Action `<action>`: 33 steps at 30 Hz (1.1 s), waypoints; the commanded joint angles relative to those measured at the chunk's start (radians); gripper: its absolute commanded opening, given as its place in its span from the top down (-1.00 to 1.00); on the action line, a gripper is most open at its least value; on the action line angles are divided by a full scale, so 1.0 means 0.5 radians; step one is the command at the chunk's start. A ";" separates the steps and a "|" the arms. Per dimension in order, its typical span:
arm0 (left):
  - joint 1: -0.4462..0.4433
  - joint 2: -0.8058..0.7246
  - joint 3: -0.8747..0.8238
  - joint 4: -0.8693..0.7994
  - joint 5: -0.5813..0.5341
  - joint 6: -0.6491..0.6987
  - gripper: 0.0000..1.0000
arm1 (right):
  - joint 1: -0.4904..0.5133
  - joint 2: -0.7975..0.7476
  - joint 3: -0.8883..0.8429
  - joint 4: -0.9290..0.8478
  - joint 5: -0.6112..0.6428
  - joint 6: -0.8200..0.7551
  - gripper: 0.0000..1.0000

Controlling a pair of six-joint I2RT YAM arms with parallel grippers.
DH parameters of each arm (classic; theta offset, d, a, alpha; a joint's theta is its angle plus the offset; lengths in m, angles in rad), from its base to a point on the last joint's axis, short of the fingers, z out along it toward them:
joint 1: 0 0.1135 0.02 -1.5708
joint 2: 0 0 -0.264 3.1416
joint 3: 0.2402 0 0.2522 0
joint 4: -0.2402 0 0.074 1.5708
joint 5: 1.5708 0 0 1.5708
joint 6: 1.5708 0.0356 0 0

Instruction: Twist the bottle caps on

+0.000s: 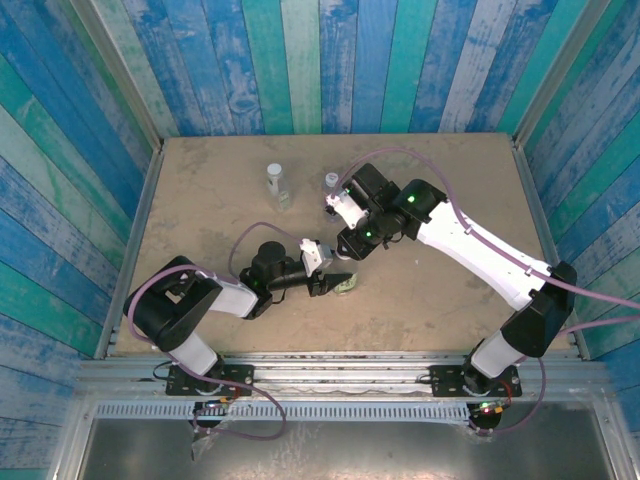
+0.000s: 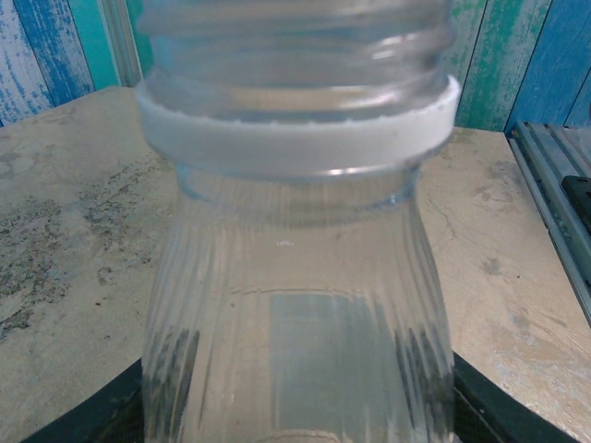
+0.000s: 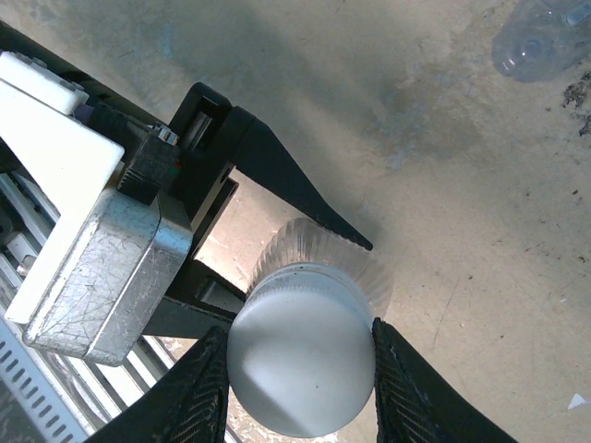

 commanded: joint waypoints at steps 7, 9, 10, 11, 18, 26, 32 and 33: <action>0.003 0.075 -0.001 -0.080 -0.015 -0.011 -0.17 | 0.042 0.015 -0.015 -0.088 -0.059 -0.010 0.21; 0.004 0.074 0.000 -0.079 -0.016 -0.008 -0.17 | 0.044 -0.012 -0.013 -0.093 -0.062 -0.005 0.21; 0.005 0.073 -0.001 -0.080 -0.017 -0.008 -0.17 | 0.047 -0.022 -0.010 -0.091 -0.067 -0.007 0.21; 0.005 0.073 0.000 -0.078 -0.018 -0.010 -0.17 | 0.051 -0.028 -0.009 -0.091 -0.074 -0.007 0.21; 0.006 0.073 0.008 -0.089 -0.013 -0.010 -0.17 | 0.057 -0.014 -0.009 -0.093 -0.058 -0.013 0.19; 0.006 0.072 0.001 -0.100 -0.011 -0.008 -0.17 | 0.058 0.034 0.039 -0.101 -0.019 -0.019 0.13; 0.007 0.067 -0.001 -0.103 -0.006 -0.008 -0.18 | 0.060 0.065 0.077 -0.115 -0.020 -0.031 0.16; 0.005 0.066 0.002 -0.104 -0.009 -0.008 -0.18 | 0.060 0.070 0.081 -0.113 -0.019 -0.031 0.16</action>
